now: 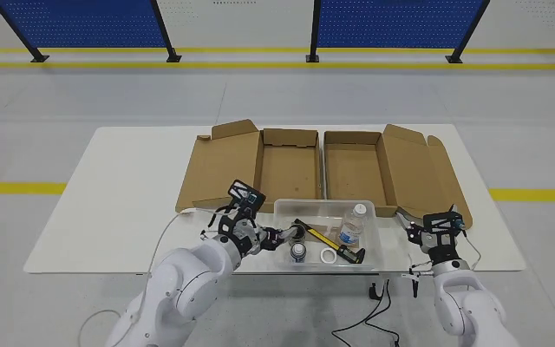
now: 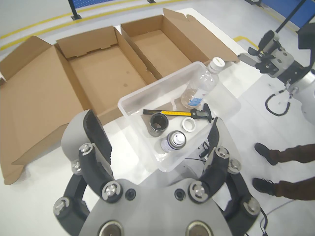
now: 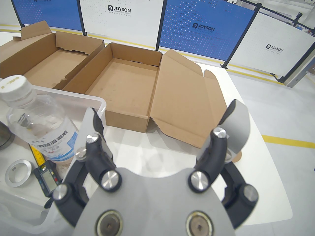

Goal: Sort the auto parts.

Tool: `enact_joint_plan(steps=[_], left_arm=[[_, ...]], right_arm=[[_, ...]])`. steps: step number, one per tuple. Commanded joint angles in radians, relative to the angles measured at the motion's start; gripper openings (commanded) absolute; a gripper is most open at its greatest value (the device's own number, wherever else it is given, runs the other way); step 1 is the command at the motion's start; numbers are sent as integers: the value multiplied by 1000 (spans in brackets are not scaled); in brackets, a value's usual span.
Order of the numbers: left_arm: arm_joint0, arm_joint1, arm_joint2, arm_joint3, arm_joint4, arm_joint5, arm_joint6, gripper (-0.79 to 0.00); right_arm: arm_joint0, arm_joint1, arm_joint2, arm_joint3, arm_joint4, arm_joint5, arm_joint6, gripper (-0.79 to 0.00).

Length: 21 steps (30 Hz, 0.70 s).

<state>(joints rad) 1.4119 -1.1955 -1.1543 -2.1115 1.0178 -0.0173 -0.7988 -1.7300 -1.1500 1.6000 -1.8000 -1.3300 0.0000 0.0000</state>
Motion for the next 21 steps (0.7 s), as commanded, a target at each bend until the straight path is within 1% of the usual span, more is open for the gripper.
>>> enact_joint_plan(steps=[1,5,7,9,11,14,16,18,19,20,21], left_arm=[[-13,-4,35,17,9,13,-11,0],[-37,-12,99,50,34,22,-18,0],[-48,-16,133,66,54,18,-21,-68],[-59,-20,164,87,79,17,-21,-52],[-70,-24,192,112,108,19,-12,-12],[-86,-31,223,144,128,31,-5,-25],[-97,-36,238,166,133,44,4,-52],[-108,-41,247,192,139,67,20,-114],[-114,-44,252,205,138,74,21,-157],[-121,-46,255,216,142,78,22,-169],[-127,-48,258,225,145,82,24,-206]], right_arm=[[0,0,0,0,0,0,0,0],[0,0,0,0,0,0,0,0],[0,0,0,0,0,0,0,0],[0,0,0,0,0,0,0,0],[0,0,0,0,0,0,0,0],[0,0,0,0,0,0,0,0],[0,0,0,0,0,0,0,0],[0,0,0,0,0,0,0,0],[0,0,0,0,0,0,0,0],[0,0,0,0,0,0,0,0],[0,0,0,0,0,0,0,0]])
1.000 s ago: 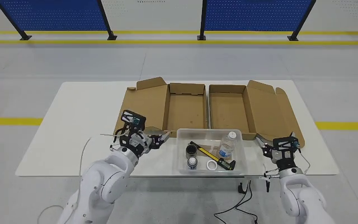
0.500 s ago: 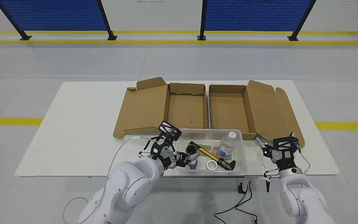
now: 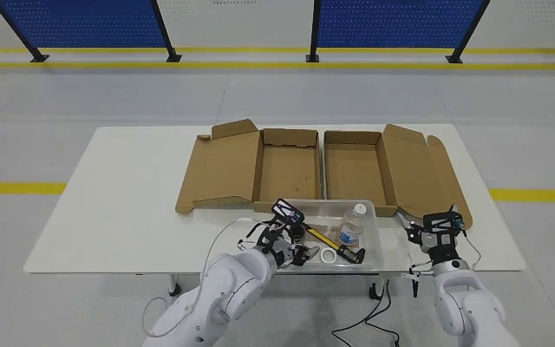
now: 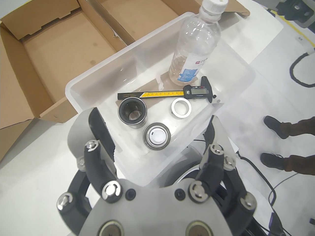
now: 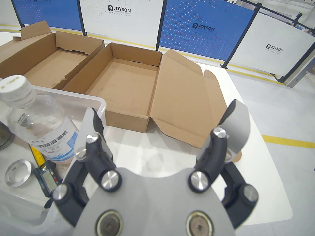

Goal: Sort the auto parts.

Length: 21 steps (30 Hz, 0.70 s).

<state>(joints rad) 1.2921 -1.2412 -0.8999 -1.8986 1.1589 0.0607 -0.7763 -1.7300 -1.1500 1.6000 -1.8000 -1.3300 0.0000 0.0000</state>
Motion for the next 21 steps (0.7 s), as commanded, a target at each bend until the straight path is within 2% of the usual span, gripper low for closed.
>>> enact_joint_plan(steps=[1,8,10,14,17,19,21], left_arm=[[-10,-4,7,20,1,8,1,-228],[-19,-11,19,52,8,12,-28,-203],[-17,-12,19,54,12,13,-36,-160],[-17,-13,19,56,24,17,-53,-154],[-16,-15,22,54,31,22,-62,-222],[-16,-17,26,53,34,20,-73,-323],[-18,-18,31,55,42,18,-77,-342]], right_arm=[[0,0,0,0,0,0,0,0],[0,0,0,0,0,0,0,0],[0,0,0,0,0,0,0,0],[0,0,0,0,0,0,0,0],[0,0,0,0,0,0,0,0],[0,0,0,0,0,0,0,0],[0,0,0,0,0,0,0,0]])
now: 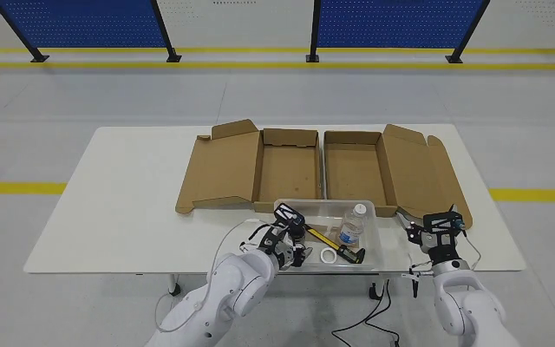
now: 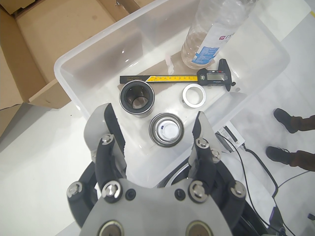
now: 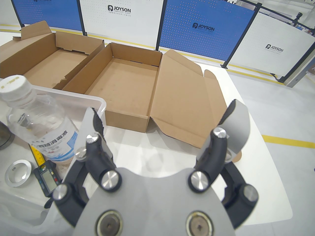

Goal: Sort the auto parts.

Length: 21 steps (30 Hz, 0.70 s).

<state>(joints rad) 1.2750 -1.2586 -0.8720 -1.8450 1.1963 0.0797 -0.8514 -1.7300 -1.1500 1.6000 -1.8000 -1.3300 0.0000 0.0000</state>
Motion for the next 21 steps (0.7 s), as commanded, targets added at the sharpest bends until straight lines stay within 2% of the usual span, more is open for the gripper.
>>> enact_joint_plan(steps=[1,7,10,11,13,21], left_arm=[[-1,-2,7,4,7,0,-3,-345],[-7,-8,21,21,21,2,-22,-326],[-9,-11,23,29,35,12,-26,-348],[-9,-12,24,31,37,15,-28,-394],[-11,-14,26,33,42,17,-31,-425],[-15,-21,35,49,53,15,-42,-428]], right_arm=[[0,0,0,0,0,0,0,0],[0,0,0,0,0,0,0,0],[0,0,0,0,0,0,0,0],[0,0,0,0,0,0,0,0],[0,0,0,0,0,0,0,0],[0,0,0,0,0,0,0,0]])
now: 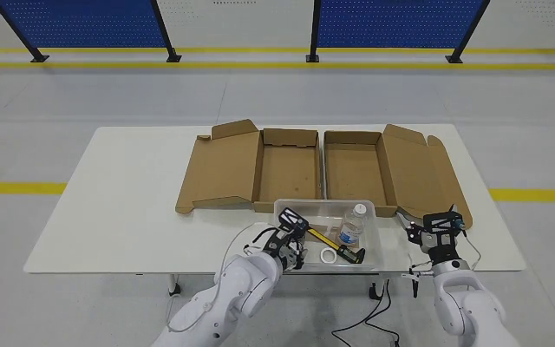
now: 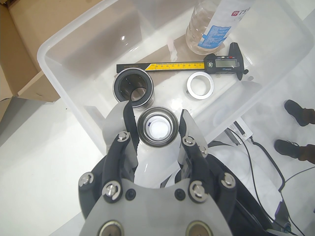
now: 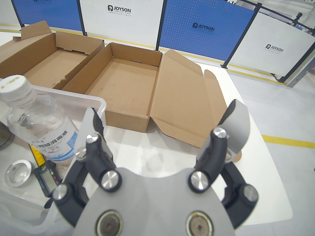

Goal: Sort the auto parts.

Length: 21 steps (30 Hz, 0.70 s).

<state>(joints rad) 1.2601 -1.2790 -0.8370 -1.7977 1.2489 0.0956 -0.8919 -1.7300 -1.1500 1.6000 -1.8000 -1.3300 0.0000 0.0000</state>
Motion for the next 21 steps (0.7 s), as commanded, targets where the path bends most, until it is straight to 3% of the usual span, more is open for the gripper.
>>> enact_joint_plan(steps=[1,15,21], left_arm=[[0,-2,1,3,1,-1,-2,-425],[-2,-13,4,18,9,-9,-5,-409],[2,-15,1,22,19,-12,-5,-471]], right_arm=[[0,0,0,0,0,0,0,0],[0,0,0,0,0,0,0,0],[0,0,0,0,0,0,0,0]])
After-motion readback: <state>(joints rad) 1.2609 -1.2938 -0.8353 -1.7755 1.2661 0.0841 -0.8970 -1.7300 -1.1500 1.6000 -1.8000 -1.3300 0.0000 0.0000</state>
